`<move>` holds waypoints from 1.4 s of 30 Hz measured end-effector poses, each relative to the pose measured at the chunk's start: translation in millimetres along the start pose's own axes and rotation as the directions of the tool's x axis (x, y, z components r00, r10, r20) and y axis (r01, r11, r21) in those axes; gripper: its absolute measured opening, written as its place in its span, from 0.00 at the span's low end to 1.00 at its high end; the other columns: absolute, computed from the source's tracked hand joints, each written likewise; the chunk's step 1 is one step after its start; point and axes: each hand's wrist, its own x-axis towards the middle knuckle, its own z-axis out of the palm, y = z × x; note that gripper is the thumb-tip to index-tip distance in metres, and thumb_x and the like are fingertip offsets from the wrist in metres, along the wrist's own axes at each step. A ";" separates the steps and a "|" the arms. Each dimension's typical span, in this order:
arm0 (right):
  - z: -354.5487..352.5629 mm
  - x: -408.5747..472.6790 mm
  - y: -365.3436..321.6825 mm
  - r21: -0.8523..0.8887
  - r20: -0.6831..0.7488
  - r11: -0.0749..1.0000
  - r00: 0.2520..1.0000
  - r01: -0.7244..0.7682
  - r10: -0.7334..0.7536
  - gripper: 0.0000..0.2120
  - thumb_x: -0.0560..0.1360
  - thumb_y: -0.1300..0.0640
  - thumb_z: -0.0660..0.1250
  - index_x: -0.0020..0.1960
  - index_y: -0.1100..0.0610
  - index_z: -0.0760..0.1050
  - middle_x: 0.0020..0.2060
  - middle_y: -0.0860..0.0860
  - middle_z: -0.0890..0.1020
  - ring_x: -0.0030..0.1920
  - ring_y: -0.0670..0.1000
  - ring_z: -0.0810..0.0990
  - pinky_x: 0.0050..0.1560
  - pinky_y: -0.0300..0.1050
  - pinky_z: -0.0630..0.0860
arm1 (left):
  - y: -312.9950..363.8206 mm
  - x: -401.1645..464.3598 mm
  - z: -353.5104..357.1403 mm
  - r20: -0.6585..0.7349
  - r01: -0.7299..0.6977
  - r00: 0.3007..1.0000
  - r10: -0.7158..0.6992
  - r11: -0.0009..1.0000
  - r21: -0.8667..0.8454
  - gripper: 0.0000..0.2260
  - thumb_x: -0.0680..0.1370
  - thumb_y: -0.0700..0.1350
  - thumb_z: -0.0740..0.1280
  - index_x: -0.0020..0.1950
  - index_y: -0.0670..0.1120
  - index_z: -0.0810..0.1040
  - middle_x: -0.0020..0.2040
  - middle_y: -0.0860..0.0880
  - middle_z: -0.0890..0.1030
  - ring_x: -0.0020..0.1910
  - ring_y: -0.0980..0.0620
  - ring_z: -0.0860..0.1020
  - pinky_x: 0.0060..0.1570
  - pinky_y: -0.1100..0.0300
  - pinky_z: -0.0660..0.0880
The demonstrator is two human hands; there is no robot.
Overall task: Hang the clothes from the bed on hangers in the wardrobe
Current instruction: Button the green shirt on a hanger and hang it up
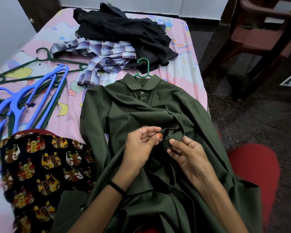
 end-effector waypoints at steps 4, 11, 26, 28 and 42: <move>1.3 -0.8 -0.6 -0.015 0.010 1.000 1.000 0.028 -0.028 0.11 0.66 0.64 0.70 0.48 0.64 0.80 0.40 0.57 0.82 0.37 0.47 0.79 0.38 0.38 0.78 | 7.0 -1.1 -0.9 -0.002 -0.028 1.000 0.028 0.999 0.035 0.09 0.74 0.33 0.70 0.45 0.47 0.82 0.38 0.50 0.84 0.39 0.59 0.82 0.40 0.69 0.76; 12.9 -6.5 -13.1 -0.150 -0.044 0.962 0.971 0.227 -0.236 0.03 0.73 0.68 0.67 0.45 0.63 0.78 0.38 0.55 0.81 0.39 0.48 0.79 0.41 0.39 0.76 | 27.2 -7.2 4.4 0.014 -0.090 0.996 0.089 0.992 0.084 0.07 0.73 0.34 0.72 0.46 0.46 0.83 0.38 0.49 0.84 0.40 0.56 0.83 0.42 0.67 0.77; 30.6 -14.8 -21.1 -0.850 0.050 0.299 0.631 0.435 -0.774 0.04 0.71 0.59 0.73 0.43 0.57 0.80 0.37 0.47 0.81 0.38 0.44 0.78 0.41 0.32 0.72 | 53.9 -14.5 15.3 0.049 -0.313 0.948 0.313 0.901 0.300 0.07 0.74 0.34 0.70 0.46 0.46 0.81 0.39 0.52 0.84 0.41 0.60 0.83 0.44 0.70 0.76; 30.9 -14.5 -19.7 -0.846 0.059 0.289 0.617 0.448 -0.785 0.05 0.71 0.58 0.72 0.45 0.58 0.80 0.38 0.46 0.80 0.40 0.42 0.78 0.43 0.26 0.70 | 53.7 -13.4 16.2 0.036 -0.295 0.954 0.298 0.909 0.293 0.08 0.74 0.34 0.70 0.45 0.46 0.81 0.39 0.53 0.84 0.41 0.61 0.83 0.44 0.70 0.76; 21.4 -8.0 -14.2 -0.757 0.031 0.421 0.672 0.499 -0.740 0.04 0.70 0.58 0.70 0.43 0.58 0.79 0.37 0.47 0.80 0.38 0.42 0.78 0.41 0.30 0.73 | 47.5 -14.8 21.3 0.038 -0.295 0.953 0.302 0.887 0.355 0.08 0.74 0.34 0.70 0.44 0.47 0.83 0.42 0.51 0.82 0.41 0.57 0.82 0.45 0.64 0.78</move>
